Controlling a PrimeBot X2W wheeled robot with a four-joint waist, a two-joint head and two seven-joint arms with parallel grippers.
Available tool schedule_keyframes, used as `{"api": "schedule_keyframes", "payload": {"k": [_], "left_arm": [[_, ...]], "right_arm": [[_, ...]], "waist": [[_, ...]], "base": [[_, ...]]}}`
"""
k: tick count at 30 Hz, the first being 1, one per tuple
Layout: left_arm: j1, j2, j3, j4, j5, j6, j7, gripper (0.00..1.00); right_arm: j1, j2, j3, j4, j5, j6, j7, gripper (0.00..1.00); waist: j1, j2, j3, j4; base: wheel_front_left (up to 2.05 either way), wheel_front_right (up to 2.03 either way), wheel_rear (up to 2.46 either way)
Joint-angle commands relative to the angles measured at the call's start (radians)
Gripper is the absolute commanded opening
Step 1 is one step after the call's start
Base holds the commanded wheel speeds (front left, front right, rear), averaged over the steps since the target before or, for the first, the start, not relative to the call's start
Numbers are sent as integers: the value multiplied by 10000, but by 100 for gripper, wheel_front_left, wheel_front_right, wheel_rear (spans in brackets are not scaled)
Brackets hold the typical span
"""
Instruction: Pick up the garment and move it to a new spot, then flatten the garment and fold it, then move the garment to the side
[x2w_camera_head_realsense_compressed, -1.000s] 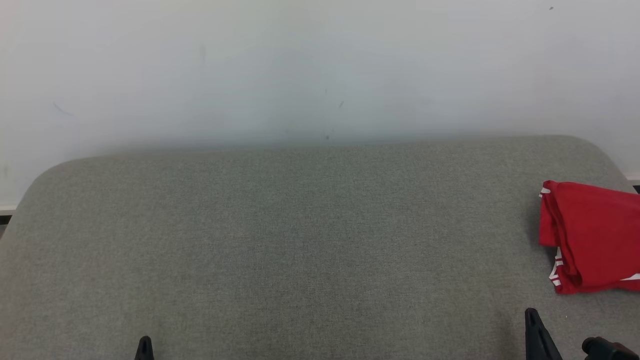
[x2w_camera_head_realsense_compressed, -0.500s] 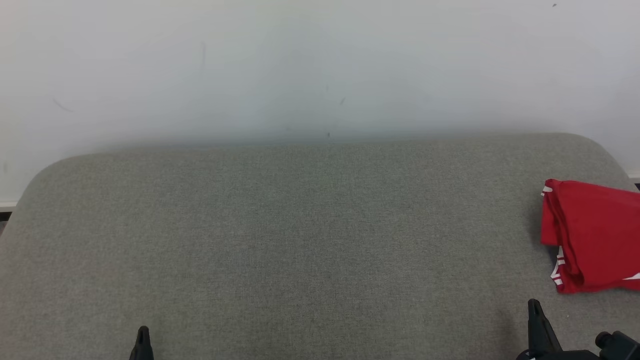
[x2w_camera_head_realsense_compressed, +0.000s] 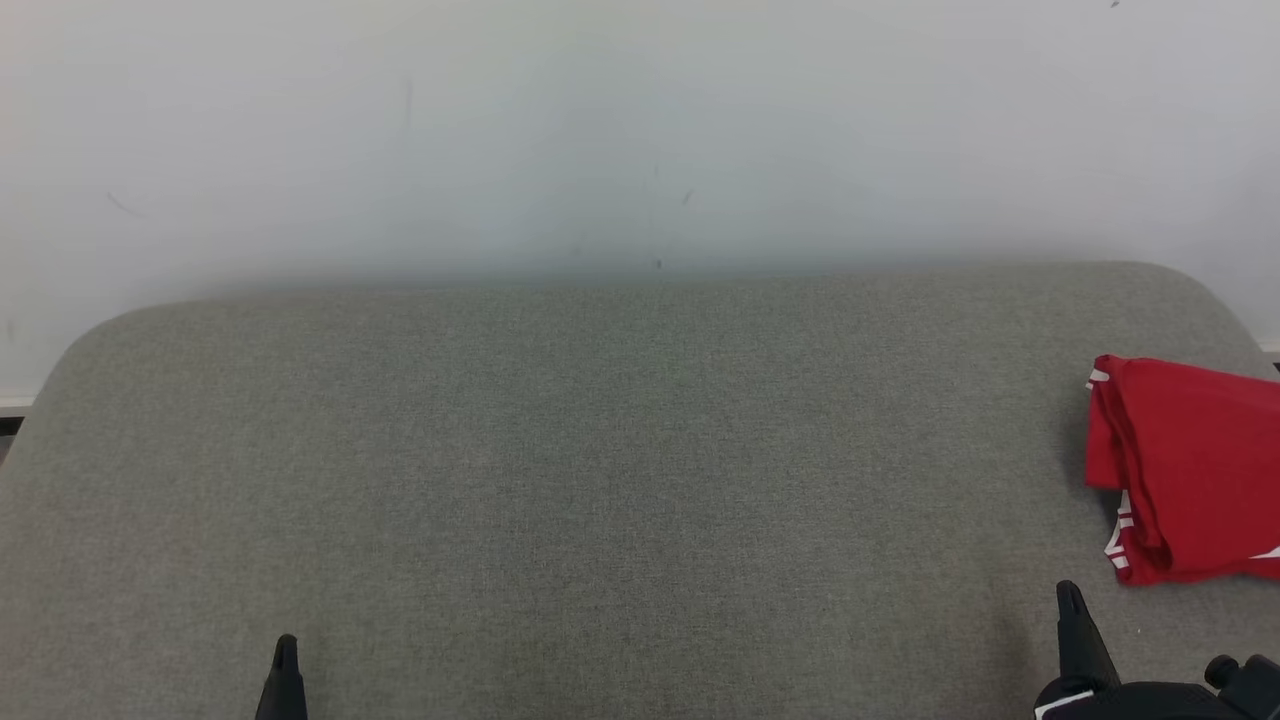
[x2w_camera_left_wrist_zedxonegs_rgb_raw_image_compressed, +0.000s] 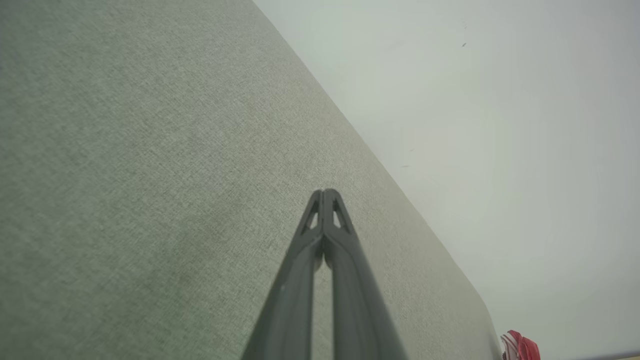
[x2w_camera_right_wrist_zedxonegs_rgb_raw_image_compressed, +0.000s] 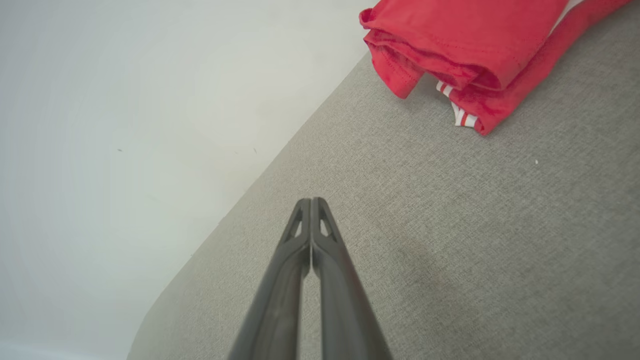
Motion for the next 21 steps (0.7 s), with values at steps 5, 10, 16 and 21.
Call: {"api": "schedule_keyframes", "payload": {"k": [5,10,16,21], "left_arm": [[-326,46,51,-181,-763,-39,198,0],[-402,49,69,-216,-1303,-58,345,0],[-483,52,90,-255,-1924,-80,517,0],[-536,54,107,-288,-2400,-98,651,0]], "right_arm": [[-301,-40,-10,-218,871,-10,183,0],[-353,-41,-14,-276,1494,-10,322,0],[-430,-43,-18,-345,2198,-11,491,0],[-477,-44,-20,-398,2765,-12,623,0]], "waist": [[0,-1,29,10],[0,-1,58,19],[0,-1,91,29],[0,-1,119,38]], "base": [[0,0,0],[0,0,0],[0,0,0],[0,0,0]]}}
